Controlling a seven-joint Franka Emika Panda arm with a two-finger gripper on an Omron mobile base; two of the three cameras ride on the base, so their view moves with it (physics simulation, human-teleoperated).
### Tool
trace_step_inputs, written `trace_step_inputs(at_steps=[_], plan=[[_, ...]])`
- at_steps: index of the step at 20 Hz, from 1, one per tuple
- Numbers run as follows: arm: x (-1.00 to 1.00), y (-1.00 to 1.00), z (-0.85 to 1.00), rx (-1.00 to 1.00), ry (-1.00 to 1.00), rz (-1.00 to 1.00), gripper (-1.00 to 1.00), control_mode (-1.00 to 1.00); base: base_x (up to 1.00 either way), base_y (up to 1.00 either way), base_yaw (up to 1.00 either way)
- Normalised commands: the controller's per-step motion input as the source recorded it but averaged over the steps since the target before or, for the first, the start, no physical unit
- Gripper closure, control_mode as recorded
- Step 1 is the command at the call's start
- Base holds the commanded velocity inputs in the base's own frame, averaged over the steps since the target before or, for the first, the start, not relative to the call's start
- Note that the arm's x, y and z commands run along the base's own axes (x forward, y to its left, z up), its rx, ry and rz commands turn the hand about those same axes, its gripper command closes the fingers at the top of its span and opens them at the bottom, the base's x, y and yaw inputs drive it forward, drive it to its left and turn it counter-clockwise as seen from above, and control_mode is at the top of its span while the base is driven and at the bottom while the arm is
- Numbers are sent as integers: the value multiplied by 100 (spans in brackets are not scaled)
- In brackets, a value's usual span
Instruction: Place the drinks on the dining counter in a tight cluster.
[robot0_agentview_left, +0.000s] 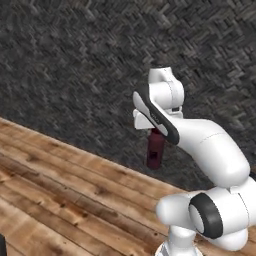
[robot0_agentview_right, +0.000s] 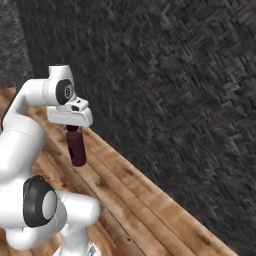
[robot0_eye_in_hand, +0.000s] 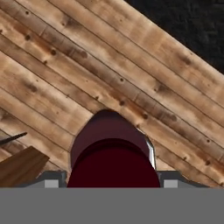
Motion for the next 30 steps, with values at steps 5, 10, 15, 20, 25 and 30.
trace_step_inputs(at_steps=[5,10,15,20,25,30], plan=[[0,0,0,0,0,0,100,100,79,2,37],[0,0,0,0,0,0,100,100,78,1,39],[0,0,0,0,0,0,100,100,76,1,40],[0,0,0,0,0,0,100,100,78,2,37],[0,0,0,0,0,0,100,100,80,4,33],[0,0,0,0,0,0,100,100,82,6,31]])
